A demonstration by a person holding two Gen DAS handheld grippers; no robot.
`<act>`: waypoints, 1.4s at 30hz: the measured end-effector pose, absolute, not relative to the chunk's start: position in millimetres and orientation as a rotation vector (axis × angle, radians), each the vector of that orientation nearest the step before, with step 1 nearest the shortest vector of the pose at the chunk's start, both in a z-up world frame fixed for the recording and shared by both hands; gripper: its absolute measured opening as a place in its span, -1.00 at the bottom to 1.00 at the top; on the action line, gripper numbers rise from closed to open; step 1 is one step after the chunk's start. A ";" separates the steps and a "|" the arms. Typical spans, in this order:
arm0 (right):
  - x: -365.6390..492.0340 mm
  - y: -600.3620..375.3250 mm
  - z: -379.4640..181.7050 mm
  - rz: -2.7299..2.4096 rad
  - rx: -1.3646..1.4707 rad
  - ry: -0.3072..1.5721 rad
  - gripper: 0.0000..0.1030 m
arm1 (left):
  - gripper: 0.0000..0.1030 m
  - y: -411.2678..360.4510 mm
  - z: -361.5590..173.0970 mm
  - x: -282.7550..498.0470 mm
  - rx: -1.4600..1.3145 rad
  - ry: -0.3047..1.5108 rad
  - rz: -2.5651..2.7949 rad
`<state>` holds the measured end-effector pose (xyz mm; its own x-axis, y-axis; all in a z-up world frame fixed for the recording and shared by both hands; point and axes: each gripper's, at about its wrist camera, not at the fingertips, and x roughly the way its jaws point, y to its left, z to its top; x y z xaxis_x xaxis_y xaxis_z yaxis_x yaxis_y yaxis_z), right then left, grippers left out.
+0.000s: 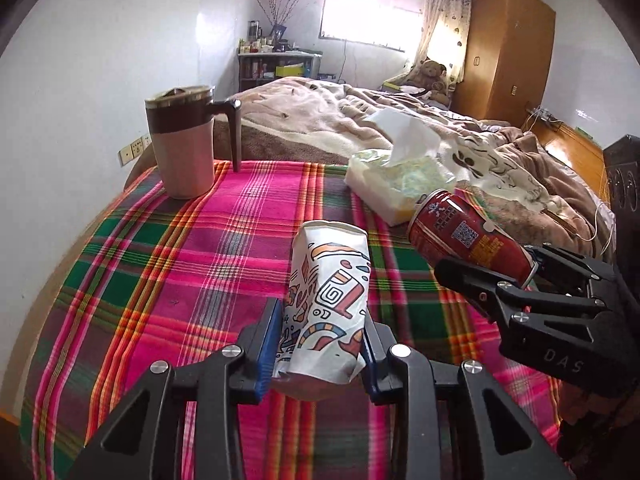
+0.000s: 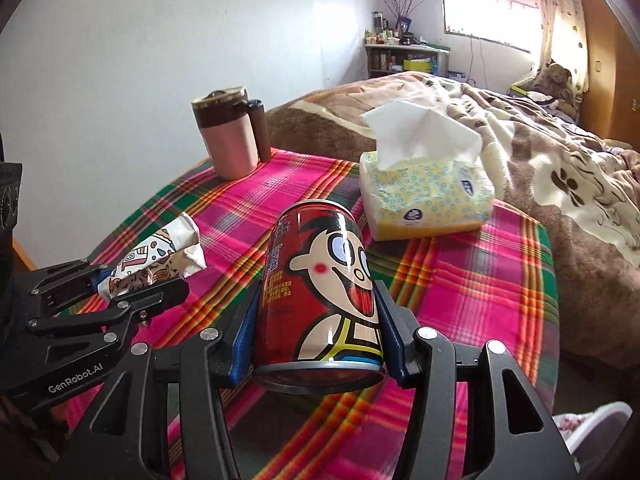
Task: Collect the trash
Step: 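Grasp the red cartoon can with the right tool while the left grasps the crumpled paper cup, then carry the red can with the right tool while the left carries the paper cup to the bin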
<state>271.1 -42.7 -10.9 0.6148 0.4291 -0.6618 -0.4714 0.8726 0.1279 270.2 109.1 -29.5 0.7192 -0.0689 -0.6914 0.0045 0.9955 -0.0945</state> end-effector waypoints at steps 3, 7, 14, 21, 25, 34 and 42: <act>262.6 -49.7 -4.7 0.508 -0.037 0.729 0.04 | -0.32 100.3 -21.2 254.1 -0.079 0.751 -0.048; 247.5 -61.1 0.3 0.493 -0.012 0.713 0.05 | -0.32 86.8 -11.5 233.1 -0.056 0.731 -0.061; 214.9 -93.3 11.3 0.455 0.024 0.670 0.05 | -0.32 62.0 6.3 197.2 -0.040 0.685 -0.103; 185.5 -124.6 16.5 0.396 0.060 0.636 0.05 | -0.32 30.5 22.9 169.0 -0.022 0.636 -0.174; 171.3 -147.1 18.4 0.352 0.077 0.616 0.05 | -0.32 9.9 26.0 159.1 -0.007 0.625 -0.217; 147.8 -197.7 12.1 0.225 0.132 0.601 0.05 | -0.32 -40.2 31.4 141.4 0.024 0.611 -0.320; 130.2 -237.6 10.8 0.073 0.140 0.594 0.05 | -0.32 -95.3 26.8 138.8 0.044 0.623 -0.444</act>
<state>130.2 -237.6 10.8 0.8264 0.1084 -0.5525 -0.0280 0.9880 0.1520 138.8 -95.3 26.8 0.7211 -0.3889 -0.5734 0.4151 0.9051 -0.0918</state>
